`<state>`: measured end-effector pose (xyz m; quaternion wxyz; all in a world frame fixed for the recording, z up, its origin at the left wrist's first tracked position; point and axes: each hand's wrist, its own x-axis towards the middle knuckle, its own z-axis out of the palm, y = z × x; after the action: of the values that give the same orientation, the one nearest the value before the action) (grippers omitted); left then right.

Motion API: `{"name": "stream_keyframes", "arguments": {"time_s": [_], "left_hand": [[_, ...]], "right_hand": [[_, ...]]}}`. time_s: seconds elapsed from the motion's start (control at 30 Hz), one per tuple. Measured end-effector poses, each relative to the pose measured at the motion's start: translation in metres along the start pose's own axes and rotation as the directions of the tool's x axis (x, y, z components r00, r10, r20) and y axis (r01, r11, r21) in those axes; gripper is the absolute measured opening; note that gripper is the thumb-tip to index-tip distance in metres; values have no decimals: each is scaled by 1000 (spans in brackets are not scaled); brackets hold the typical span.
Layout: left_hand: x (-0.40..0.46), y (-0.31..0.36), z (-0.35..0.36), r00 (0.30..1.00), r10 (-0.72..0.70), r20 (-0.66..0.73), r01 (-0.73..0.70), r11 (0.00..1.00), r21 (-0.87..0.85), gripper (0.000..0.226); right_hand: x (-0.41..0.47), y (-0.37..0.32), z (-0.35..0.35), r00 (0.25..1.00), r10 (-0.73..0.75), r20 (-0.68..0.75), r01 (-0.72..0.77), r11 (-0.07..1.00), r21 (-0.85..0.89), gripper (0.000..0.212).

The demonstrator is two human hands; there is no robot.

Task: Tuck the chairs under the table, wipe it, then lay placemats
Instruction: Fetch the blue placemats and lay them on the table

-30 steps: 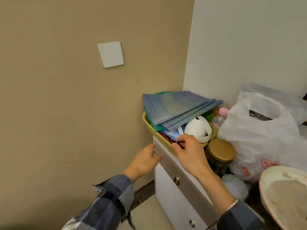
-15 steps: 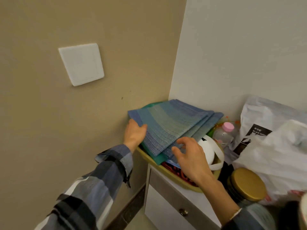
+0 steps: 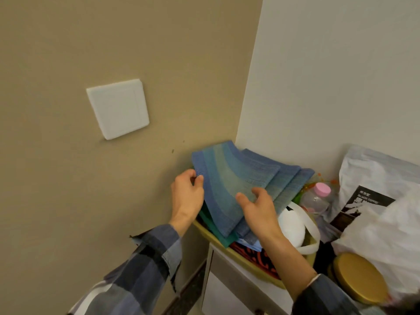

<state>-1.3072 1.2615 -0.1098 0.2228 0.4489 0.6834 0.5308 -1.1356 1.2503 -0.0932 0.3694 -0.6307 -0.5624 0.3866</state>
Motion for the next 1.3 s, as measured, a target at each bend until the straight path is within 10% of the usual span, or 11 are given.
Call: {"name": "stream_keyframes", "arguments": {"time_s": [0.1,0.27,0.53,0.67,0.83,0.93,1.1,1.3], "left_hand": [[-9,9,-12,996,71,-52,-73,996,-47,16],[-23,34,-38,982,63,-181,-65,998,-2,15],[-87,89,-69,957,-129,-259,71,972,-223,19],[-139,118,-87,925,-22,-378,-56,979,-194,21],[-204,117,-128,884,15,-468,-33,999,-29,68],[-259,121,-156,871,13,-491,-26,999,-20,43],[-359,104,-196,864,-65,-499,86,996,18,9],[-521,93,-229,727,-228,-648,304,953,6,35]], "right_hand": [[3,-7,9,997,-10,-82,13,999,40,62],[-20,-18,29,954,-248,170,261,964,-58,52],[-76,-40,11,736,-635,236,674,721,-160,11],[-90,-60,-34,598,-738,312,790,609,-73,29],[-103,-87,-62,321,-743,588,870,476,127,43],[-130,-90,-58,106,-660,743,867,428,256,40],[-188,-75,-46,-20,-594,805,820,451,353,39],[-298,-68,-35,-187,-498,847,787,439,432,56]]}}
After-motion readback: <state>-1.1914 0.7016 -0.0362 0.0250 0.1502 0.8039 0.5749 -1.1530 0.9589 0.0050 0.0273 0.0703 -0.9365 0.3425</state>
